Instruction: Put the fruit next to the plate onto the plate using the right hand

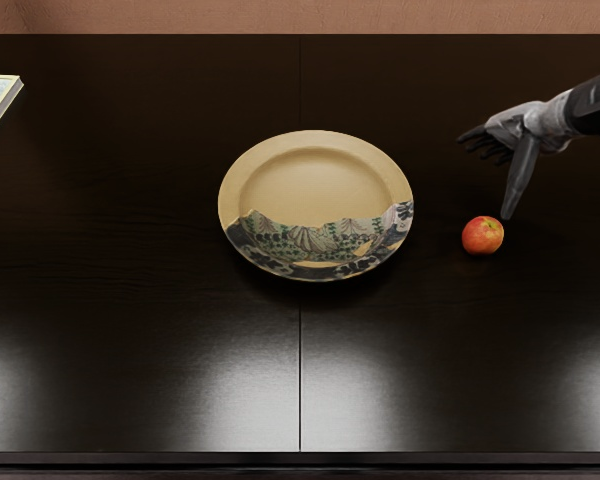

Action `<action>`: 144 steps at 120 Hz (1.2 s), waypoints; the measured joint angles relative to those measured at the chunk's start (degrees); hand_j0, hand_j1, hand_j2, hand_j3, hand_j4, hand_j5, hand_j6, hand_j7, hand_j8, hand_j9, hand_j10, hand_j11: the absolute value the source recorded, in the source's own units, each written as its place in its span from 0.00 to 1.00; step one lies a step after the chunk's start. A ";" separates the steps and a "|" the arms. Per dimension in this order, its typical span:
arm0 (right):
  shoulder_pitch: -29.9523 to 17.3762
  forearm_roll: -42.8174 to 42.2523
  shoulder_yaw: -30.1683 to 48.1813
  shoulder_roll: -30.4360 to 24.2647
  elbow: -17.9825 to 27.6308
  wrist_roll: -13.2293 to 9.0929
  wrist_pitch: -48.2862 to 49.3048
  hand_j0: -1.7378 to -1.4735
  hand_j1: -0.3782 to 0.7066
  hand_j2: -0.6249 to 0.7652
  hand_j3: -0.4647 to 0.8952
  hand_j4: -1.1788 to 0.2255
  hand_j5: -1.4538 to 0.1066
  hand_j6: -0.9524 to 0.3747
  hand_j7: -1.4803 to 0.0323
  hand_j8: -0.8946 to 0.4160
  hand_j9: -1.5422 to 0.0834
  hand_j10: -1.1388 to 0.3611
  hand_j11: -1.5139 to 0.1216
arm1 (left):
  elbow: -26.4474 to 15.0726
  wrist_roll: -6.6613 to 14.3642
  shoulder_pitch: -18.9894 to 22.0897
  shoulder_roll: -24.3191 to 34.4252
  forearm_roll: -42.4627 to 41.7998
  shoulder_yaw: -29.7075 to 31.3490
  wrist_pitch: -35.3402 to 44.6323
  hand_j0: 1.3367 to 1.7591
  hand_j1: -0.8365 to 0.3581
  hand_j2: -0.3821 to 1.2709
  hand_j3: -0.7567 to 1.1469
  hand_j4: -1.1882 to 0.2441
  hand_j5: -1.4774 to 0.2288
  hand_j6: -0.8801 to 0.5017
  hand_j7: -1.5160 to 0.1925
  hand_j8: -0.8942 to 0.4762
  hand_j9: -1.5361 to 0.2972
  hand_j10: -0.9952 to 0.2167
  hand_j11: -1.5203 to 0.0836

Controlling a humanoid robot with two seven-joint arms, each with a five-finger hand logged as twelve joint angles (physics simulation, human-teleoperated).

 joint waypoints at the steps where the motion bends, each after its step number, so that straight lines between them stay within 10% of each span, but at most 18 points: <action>1: 0.01 -0.01 -0.01 0.02 0.00 -0.01 0.00 0.30 0.03 0.45 0.34 0.84 0.93 0.71 0.98 0.68 0.95 0.76 0.93 | 0.00 0.00 0.00 0.00 0.00 0.00 0.00 0.76 0.98 0.23 0.40 0.82 0.86 0.63 0.88 0.65 0.83 0.81 0.94; 40: 2.07 0.12 0.20 3.15 1.83 -1.62 0.00 0.30 0.03 0.45 0.34 0.84 0.93 0.72 0.98 0.68 0.95 0.76 0.93 | 0.00 0.00 0.00 0.00 0.00 -0.01 0.00 0.76 0.98 0.23 0.40 0.82 0.86 0.63 0.88 0.65 0.83 0.81 0.94; 83: 3.38 -2.84 0.28 -5.22 32.26 -1.91 -0.01 0.30 0.03 0.45 0.34 0.84 0.93 0.72 0.98 0.68 0.95 0.76 0.93 | 0.00 0.00 0.00 0.00 0.00 0.00 0.00 0.76 0.98 0.23 0.40 0.82 0.86 0.63 0.88 0.65 0.83 0.81 0.94; 144: -3.92 -16.76 0.16 -8.90 35.76 -1.92 -13.39 0.30 0.03 0.45 0.34 0.84 0.93 0.71 0.98 0.68 0.95 0.76 0.93 | -0.01 0.00 0.00 0.00 0.00 0.00 0.00 0.76 0.98 0.23 0.40 0.82 0.86 0.63 0.88 0.65 0.83 0.81 0.94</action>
